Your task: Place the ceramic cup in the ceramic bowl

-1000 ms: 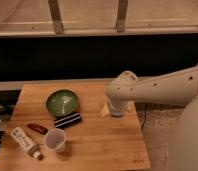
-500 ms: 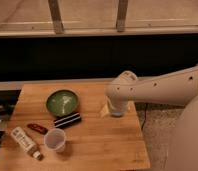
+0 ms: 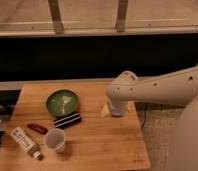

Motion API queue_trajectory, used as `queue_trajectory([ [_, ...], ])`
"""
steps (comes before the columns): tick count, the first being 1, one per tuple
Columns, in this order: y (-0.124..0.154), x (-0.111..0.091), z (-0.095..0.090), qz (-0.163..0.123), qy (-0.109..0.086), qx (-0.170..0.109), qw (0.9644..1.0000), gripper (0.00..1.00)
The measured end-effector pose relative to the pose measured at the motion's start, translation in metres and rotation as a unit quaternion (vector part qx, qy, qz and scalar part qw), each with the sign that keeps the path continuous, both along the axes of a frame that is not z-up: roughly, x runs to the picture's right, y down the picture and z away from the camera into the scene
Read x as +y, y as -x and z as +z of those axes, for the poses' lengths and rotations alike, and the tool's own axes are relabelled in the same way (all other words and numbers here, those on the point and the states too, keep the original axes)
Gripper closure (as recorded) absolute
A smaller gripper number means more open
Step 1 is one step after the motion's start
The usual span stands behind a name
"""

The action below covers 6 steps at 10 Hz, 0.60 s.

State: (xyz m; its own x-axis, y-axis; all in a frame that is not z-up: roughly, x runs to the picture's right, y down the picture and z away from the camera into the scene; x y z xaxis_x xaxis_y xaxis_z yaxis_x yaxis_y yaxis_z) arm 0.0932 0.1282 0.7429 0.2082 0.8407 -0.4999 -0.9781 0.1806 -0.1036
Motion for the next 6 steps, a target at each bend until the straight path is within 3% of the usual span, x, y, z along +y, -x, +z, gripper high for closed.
queue_trajectory([
  [4, -0.002, 0.001, 0.003, 0.002, 0.005, -0.009, 0.9999, 0.2],
  [6, 0.01, -0.004, 0.001, -0.004, 0.02, -0.082, 0.9964, 0.2],
])
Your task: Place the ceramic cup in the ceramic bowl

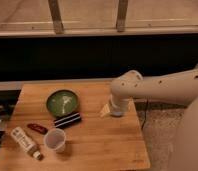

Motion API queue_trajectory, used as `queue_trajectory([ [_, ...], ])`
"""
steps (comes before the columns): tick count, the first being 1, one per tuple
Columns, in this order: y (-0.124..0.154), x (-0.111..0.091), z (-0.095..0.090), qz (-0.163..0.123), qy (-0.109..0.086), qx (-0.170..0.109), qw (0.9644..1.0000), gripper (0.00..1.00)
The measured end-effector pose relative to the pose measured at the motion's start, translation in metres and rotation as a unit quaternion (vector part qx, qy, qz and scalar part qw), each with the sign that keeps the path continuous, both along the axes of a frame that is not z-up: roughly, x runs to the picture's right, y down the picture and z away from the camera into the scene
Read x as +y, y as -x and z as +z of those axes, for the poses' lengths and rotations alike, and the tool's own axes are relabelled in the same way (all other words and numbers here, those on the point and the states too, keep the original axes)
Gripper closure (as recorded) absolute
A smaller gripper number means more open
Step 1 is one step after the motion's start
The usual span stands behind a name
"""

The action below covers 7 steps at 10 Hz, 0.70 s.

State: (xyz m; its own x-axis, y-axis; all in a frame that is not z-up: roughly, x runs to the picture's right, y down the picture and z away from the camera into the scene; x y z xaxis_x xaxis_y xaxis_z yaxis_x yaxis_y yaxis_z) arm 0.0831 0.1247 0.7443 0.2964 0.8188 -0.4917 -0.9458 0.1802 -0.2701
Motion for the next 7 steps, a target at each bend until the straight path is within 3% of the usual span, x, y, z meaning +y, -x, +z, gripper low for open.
queue_trajectory([
  [2, 0.032, -0.005, -0.017, -0.03, -0.009, -0.044, 0.9985, 0.2],
  [3, 0.054, -0.003, -0.035, -0.054, -0.018, -0.069, 0.996, 0.2],
  [5, 0.091, 0.006, -0.076, -0.099, -0.039, -0.108, 0.9885, 0.2],
  [6, 0.111, 0.012, -0.096, -0.122, -0.048, -0.128, 0.9832, 0.2],
  [7, 0.137, 0.02, -0.12, -0.146, -0.063, -0.153, 0.9753, 0.2],
])
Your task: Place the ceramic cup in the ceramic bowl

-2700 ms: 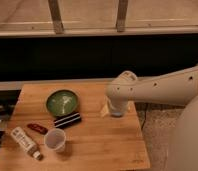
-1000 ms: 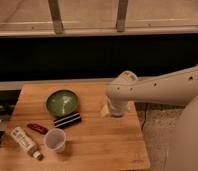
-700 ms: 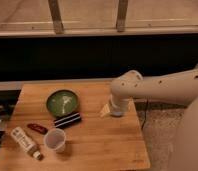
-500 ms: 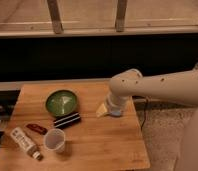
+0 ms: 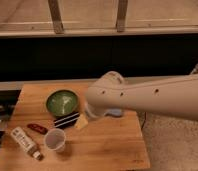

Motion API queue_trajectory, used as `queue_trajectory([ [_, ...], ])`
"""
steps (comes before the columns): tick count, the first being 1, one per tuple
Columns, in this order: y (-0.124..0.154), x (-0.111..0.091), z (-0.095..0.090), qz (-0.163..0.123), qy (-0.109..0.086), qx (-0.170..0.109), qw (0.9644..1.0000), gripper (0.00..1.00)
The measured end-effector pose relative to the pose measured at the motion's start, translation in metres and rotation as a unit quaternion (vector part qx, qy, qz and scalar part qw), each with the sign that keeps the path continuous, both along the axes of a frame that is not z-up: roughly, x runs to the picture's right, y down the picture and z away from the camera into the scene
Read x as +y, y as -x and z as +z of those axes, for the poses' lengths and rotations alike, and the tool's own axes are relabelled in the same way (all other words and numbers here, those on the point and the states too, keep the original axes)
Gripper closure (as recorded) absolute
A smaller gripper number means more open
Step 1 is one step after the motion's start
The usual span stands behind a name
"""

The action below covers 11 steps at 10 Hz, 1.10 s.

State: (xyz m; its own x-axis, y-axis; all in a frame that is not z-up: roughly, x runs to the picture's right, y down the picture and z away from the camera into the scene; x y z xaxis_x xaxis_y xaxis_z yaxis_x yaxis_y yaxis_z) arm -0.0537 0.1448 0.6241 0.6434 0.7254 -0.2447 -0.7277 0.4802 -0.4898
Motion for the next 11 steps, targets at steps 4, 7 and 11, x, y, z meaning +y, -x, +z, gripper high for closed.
queue_trajectory([
  [4, 0.014, 0.007, -0.016, -0.013, -0.011, -0.013, 0.9998, 0.2],
  [7, 0.026, 0.012, 0.001, -0.032, -0.004, -0.011, 0.9994, 0.2],
  [11, 0.071, 0.021, 0.042, -0.06, 0.012, -0.024, 0.9979, 0.2],
])
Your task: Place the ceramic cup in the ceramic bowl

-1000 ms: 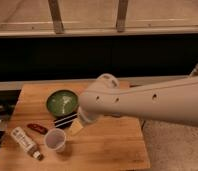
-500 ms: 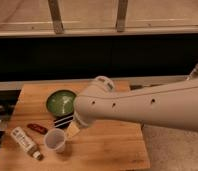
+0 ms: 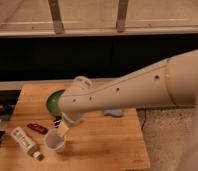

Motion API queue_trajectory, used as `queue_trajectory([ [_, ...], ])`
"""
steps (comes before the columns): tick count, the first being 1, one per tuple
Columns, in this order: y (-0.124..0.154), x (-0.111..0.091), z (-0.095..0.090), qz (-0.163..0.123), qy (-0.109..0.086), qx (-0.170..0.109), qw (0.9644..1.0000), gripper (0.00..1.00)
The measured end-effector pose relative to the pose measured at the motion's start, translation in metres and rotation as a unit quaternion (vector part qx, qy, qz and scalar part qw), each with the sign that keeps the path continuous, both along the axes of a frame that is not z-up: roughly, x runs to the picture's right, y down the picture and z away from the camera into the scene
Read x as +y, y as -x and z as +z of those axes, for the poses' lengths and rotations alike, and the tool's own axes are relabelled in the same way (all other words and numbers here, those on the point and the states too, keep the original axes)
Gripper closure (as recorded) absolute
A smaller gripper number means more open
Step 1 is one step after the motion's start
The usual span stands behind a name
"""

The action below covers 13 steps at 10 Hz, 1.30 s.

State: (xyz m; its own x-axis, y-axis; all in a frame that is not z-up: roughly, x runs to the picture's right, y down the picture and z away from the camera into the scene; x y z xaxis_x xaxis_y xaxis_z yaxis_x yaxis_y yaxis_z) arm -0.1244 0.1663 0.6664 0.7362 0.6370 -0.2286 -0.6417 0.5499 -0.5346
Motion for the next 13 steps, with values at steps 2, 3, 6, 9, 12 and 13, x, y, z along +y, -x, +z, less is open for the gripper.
queue_trajectory([
  [2, 0.005, 0.005, 0.006, 0.005, 0.012, -0.013, 0.9998, 0.2],
  [3, 0.008, 0.008, 0.007, 0.008, 0.017, -0.018, 0.9997, 0.2],
  [6, 0.033, 0.027, 0.007, 0.017, 0.041, -0.049, 0.9978, 0.2],
  [9, 0.05, 0.04, 0.008, 0.013, 0.051, -0.064, 0.9966, 0.2],
  [12, 0.061, 0.045, 0.013, 0.002, 0.049, -0.063, 0.9968, 0.2],
  [13, 0.063, 0.045, 0.016, -0.001, 0.048, -0.063, 0.9968, 0.2],
])
